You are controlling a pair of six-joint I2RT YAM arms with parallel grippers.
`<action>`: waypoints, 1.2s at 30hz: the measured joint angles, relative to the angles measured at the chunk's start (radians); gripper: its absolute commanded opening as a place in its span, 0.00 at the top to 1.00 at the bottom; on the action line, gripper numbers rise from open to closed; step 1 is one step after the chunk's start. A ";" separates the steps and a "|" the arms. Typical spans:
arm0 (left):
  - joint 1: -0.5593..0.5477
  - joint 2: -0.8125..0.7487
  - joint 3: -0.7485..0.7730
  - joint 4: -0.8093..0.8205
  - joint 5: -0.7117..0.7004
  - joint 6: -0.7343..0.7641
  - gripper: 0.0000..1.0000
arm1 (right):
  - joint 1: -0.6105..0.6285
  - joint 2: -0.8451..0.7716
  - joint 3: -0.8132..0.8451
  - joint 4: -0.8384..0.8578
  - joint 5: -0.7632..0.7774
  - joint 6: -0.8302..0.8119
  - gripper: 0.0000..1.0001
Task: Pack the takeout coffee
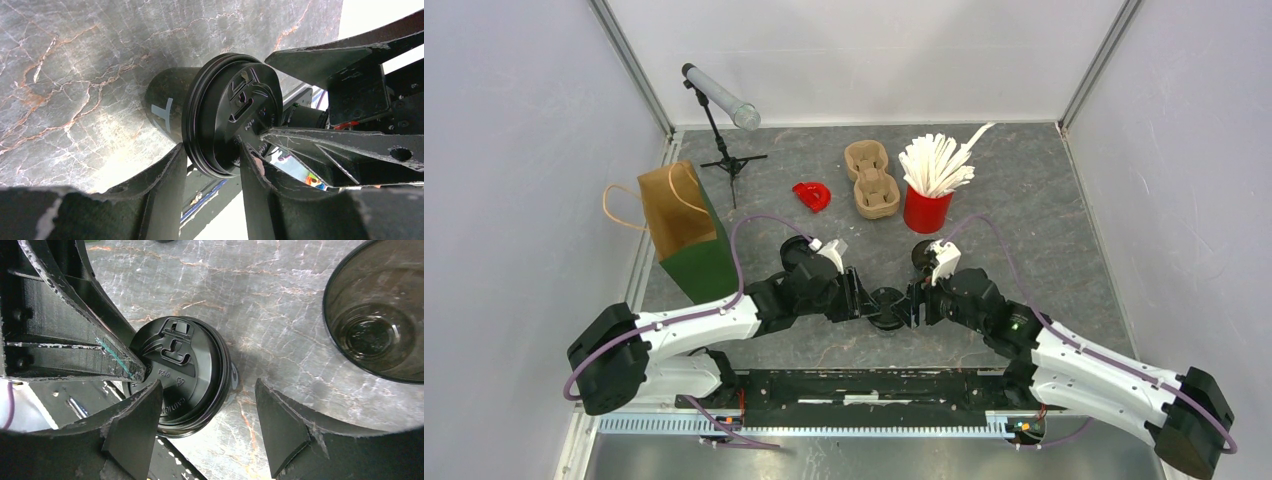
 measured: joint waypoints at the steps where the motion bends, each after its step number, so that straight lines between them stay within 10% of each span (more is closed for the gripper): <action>1: 0.000 0.000 0.002 0.002 0.000 0.005 0.51 | 0.000 -0.003 0.008 -0.015 0.008 -0.011 0.27; 36: -0.035 0.013 0.034 -0.015 -0.034 0.068 0.56 | 0.000 0.228 0.261 -0.202 -0.045 -0.444 0.59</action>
